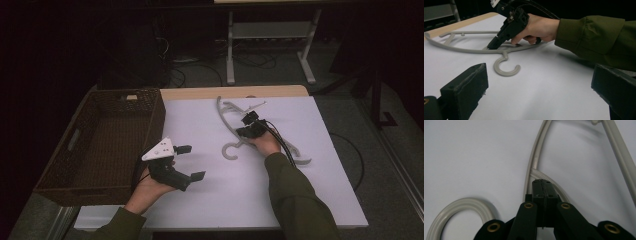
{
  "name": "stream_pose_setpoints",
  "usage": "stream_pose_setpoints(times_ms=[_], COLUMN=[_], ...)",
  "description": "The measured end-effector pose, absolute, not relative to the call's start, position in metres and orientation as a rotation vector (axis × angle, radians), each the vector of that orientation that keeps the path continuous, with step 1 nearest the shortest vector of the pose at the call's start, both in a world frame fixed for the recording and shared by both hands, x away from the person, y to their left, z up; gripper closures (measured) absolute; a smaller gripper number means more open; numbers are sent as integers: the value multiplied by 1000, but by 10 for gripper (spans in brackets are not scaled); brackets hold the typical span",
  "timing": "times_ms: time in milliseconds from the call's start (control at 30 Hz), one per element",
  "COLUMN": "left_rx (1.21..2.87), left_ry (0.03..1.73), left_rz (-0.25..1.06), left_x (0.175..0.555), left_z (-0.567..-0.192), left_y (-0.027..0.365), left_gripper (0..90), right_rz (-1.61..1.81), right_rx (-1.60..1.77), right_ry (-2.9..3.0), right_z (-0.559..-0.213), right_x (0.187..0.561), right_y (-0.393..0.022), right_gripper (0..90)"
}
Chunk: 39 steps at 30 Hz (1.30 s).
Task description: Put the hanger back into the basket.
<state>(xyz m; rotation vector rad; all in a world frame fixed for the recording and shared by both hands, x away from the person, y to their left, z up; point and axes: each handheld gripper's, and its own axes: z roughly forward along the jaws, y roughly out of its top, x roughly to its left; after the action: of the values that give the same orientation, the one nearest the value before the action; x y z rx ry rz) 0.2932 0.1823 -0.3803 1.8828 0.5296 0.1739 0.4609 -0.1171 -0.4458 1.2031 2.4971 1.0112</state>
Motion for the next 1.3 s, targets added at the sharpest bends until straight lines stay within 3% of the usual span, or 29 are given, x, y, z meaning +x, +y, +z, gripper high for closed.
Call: stream_pose_setpoints(times_ms=[900,1100,1300], left_rx=[1872,1872,1876], left_ry=[539,538,537], left_rz=[191,189,185], left_x=[293,293,294], left_z=[-377,-378,-379], left_y=[186,186,185], left_gripper=[8,8,8], right_rz=[1028,1080,1102], right_rx=[519,535,703], right_ry=[2927,2876,2754], right_z=[-441,-437,-423], right_x=[368,361,354], right_y=[-60,-67,-100], right_gripper=[894,894,894])
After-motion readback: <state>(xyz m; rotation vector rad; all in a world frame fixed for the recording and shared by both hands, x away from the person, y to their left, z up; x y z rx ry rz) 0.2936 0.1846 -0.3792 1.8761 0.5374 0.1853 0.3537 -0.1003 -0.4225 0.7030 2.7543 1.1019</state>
